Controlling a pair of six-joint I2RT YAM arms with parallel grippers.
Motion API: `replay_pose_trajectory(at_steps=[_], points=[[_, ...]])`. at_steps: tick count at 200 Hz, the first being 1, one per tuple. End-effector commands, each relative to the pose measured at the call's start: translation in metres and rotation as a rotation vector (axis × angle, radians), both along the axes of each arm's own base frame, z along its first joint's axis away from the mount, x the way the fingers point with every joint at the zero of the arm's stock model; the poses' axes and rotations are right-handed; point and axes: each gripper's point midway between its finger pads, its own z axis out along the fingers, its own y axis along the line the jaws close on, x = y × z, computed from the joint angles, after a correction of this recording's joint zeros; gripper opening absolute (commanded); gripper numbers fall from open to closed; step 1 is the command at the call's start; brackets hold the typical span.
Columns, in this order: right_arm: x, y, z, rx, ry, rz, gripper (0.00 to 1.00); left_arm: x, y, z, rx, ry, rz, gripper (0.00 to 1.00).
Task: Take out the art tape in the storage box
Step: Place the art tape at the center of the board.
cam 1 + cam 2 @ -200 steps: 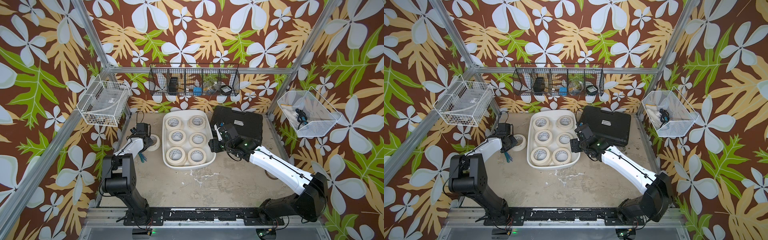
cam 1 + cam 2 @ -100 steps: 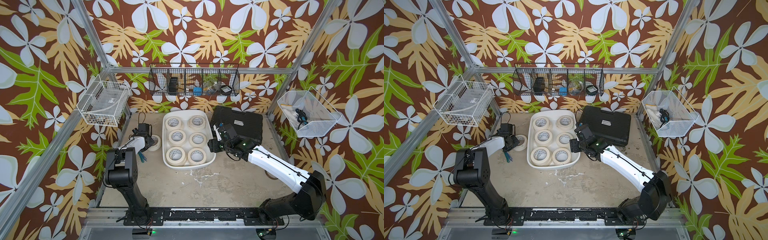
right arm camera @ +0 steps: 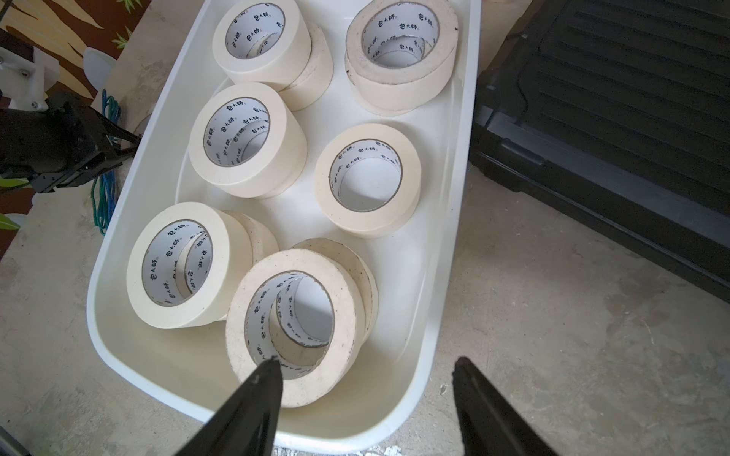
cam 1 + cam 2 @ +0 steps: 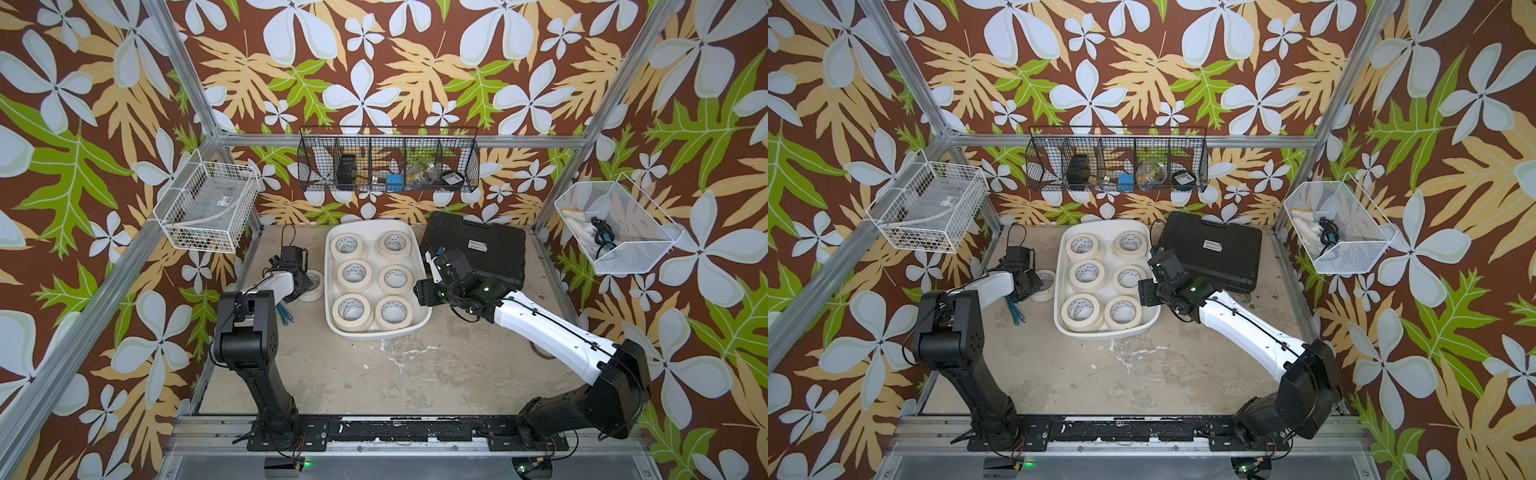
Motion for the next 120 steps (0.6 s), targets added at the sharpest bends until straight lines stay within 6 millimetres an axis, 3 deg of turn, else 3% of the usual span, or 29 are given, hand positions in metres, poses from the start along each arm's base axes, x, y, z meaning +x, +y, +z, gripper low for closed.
replay_pose_trajectory(at_steps=[1,51,120], points=[[0.003,0.002,0.001,0.017,-0.007,-0.006,0.71,0.007,-0.002,0.006,-0.001,-0.031,-0.007,0.34],[0.004,0.005,0.003,0.026,-0.007,-0.001,0.71,0.003,0.0,0.019,0.012,-0.035,-0.004,0.42],[0.016,0.014,0.014,0.053,-0.017,0.008,0.69,-0.026,-0.002,0.081,0.045,-0.081,-0.037,0.46]])
